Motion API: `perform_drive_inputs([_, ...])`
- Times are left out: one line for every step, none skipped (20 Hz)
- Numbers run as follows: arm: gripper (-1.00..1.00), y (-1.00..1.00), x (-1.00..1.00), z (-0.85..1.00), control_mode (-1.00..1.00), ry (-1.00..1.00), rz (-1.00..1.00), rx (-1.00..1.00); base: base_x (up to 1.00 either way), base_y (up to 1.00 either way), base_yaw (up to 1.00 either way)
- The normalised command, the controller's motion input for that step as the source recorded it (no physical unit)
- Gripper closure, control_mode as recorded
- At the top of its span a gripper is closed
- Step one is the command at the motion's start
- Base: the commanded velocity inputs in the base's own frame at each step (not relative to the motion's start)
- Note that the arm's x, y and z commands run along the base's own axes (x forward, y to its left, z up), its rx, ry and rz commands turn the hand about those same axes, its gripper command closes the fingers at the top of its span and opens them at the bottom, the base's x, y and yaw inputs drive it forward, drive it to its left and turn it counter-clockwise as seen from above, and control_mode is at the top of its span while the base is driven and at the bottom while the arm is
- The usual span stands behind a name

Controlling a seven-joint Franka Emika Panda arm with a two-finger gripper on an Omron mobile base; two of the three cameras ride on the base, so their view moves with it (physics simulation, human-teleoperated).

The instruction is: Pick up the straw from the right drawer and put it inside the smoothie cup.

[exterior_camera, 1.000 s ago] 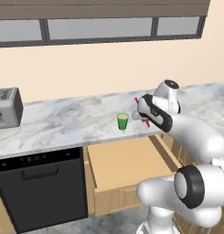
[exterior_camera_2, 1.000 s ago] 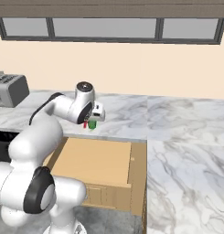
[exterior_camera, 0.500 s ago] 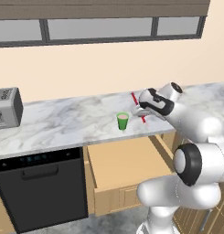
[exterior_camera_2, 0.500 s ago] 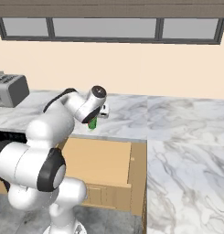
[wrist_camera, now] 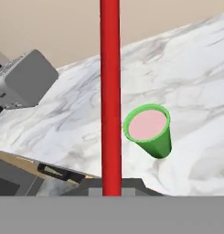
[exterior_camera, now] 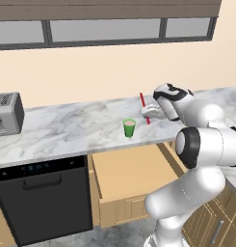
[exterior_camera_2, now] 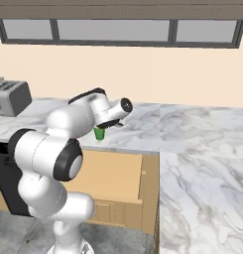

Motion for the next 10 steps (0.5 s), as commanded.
perform_drive_inputs([1.00,0.00,0.05,0.09,-1.00,-0.15,0.14,0.07,0.00,0.00,0.00])
perform_drive_inputs([1.00,0.00,0.01,0.04,-1.00,-0.18,0.15,0.03,0.00,0.00,0.00])
perform_drive_inputs([1.00,0.00,0.00,0.03,-1.00,-0.21,0.17,0.00,0.00,0.00,0.00])
perform_drive_inputs([1.00,0.03,0.00,0.04,-1.00,-0.22,0.18,0.00,0.00,0.00,0.00])
perform_drive_inputs([1.00,0.03,0.00,0.04,-1.00,-0.21,0.18,0.00,0.00,0.00,0.00])
perform_drive_inputs([1.00,0.05,0.01,0.00,-1.00,-0.20,0.18,0.00,0.00,0.00,0.00])
perform_drive_inputs([1.00,0.12,0.04,0.00,-1.00,-0.20,0.18,0.00,0.00,0.00,0.00])
perform_drive_inputs([1.00,0.14,0.09,0.00,-1.00,-0.20,0.16,0.00,0.00,0.00,0.00])
perform_drive_inputs([1.00,0.15,0.14,0.00,-1.00,-0.19,0.15,0.00,0.00,0.00,0.00])
perform_drive_inputs([1.00,0.17,0.19,0.00,-1.00,-0.18,0.14,0.00,0.00,0.00,0.00])
